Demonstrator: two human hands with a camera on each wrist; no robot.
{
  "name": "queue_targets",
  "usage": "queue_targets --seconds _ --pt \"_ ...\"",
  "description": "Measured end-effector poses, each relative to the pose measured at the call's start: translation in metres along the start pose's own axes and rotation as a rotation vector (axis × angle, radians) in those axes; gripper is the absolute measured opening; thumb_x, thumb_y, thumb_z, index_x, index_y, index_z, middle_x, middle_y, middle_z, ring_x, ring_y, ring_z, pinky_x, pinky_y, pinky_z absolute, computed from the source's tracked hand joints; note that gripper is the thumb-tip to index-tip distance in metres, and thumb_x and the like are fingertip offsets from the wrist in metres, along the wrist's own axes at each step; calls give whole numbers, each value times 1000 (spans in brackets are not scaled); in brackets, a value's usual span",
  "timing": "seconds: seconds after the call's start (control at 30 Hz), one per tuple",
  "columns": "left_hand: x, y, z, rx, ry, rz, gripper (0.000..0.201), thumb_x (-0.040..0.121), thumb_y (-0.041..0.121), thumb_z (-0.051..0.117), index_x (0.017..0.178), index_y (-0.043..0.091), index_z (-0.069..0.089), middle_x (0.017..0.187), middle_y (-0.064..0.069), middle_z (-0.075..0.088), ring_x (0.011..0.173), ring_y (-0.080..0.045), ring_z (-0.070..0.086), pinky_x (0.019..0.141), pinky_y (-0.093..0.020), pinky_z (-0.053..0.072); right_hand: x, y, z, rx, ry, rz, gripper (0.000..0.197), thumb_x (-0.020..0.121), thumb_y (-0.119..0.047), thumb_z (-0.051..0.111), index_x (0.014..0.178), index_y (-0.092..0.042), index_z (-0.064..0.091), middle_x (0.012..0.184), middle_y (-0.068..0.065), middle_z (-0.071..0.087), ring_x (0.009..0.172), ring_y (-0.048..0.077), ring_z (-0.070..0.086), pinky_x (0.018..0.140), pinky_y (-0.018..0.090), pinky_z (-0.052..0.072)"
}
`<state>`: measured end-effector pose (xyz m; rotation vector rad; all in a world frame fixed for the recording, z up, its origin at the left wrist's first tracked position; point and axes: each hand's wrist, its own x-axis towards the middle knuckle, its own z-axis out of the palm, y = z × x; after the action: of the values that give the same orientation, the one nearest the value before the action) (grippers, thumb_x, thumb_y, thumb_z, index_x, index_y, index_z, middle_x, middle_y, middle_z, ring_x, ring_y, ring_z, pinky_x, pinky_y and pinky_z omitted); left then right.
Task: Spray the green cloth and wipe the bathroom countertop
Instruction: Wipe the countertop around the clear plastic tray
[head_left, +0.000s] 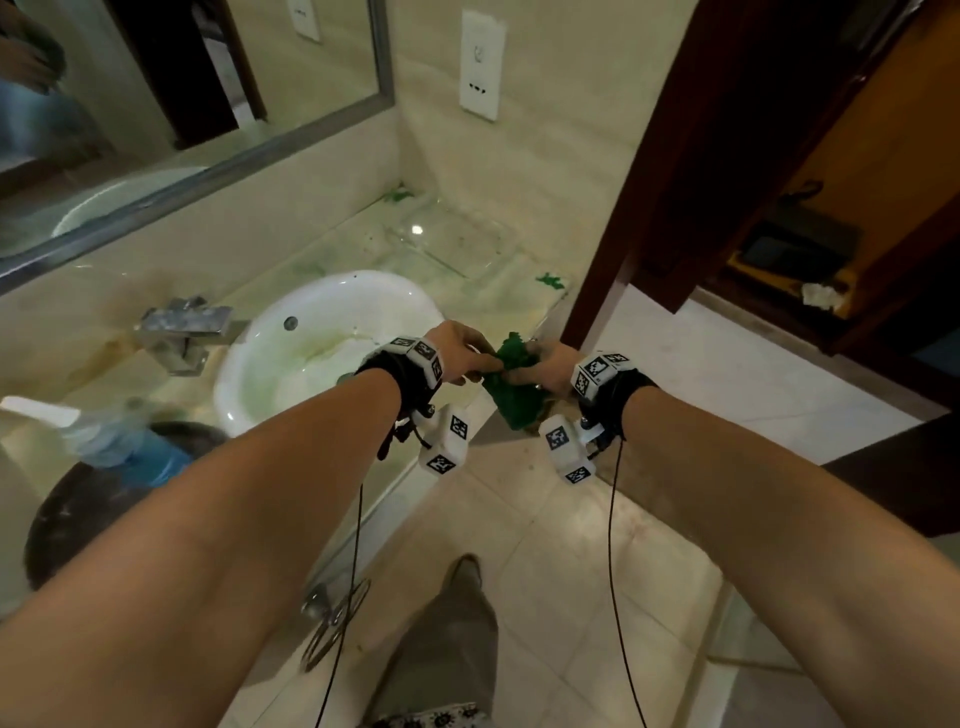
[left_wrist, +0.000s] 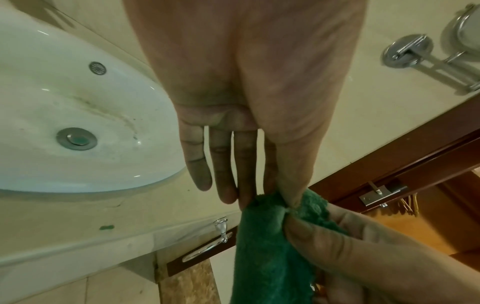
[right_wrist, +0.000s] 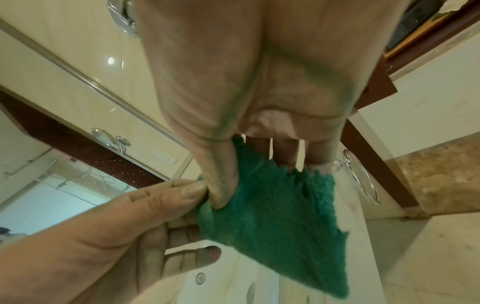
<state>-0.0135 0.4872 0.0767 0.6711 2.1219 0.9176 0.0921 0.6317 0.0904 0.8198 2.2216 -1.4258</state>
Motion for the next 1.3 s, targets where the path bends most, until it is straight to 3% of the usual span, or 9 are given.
queue_targets --seconds 0.17,0.33,0.43,0.57,0.73,0.9,0.97,1.07,1.3 --pt "76 8 -12 57 72 -28 35 81 37 74 105 12 71 96 -7 74 89 -23 69 83 -37 59 56 -7 -47 -144 36 -20 43 88 -19 69 128 -10 58 117 9 65 104 22 61 86 30 47" --pt "137 8 -37 225 168 -99 26 87 26 67 102 7 74 101 -12 74 97 -29 68 88 -37 56 107 -14 -89 -256 173 -35 43 87 -23 70 128 -15 59 124 8 65 105 25 62 86 26 46" --pt "162 7 -44 249 229 -157 23 89 20 62 102 6 74 100 -14 74 94 -31 69 86 -36 56 133 -21 -112 -404 208 -29 41 90 -28 66 129 -17 58 118 1 63 109 26 62 89 29 49" --pt "192 5 -47 316 247 -246 24 89 20 57 103 7 73 101 -14 74 89 -32 69 81 -36 58 170 -27 -137 -651 204 -67 37 94 -27 57 129 -15 56 125 11 62 111 31 61 90 35 50" --pt "228 7 -46 333 261 -376 26 86 19 56 104 9 73 108 -15 71 94 -34 67 82 -36 57 227 -27 -164 -743 141 -127 33 95 -17 53 128 -13 55 122 17 63 108 35 62 92 41 53" --pt "253 8 -32 304 311 -499 31 86 21 59 114 9 68 113 -17 68 93 -33 64 77 -33 51 279 -28 -192 -764 93 -184 27 95 -15 52 120 -11 61 117 15 64 94 24 64 73 23 51" --pt "258 6 -24 303 326 -533 38 86 27 62 120 10 64 118 -17 66 101 -35 64 80 -34 52 298 -26 -198 -770 77 -277 33 94 -14 54 126 -14 60 124 14 64 102 27 65 83 24 53" --pt "262 -1 -16 321 336 -556 50 86 30 63 132 10 55 129 -16 60 112 -34 60 86 -36 52 315 -27 -197 -882 43 -358 40 92 -7 53 130 -16 58 124 18 64 109 34 63 94 36 53" --pt "273 -23 -5 389 334 -587 67 83 38 68 140 11 45 138 -13 49 126 -34 47 99 -44 47 350 -32 -185 -936 3 -429 31 96 -14 51 124 -14 66 126 16 64 116 33 60 99 32 46"
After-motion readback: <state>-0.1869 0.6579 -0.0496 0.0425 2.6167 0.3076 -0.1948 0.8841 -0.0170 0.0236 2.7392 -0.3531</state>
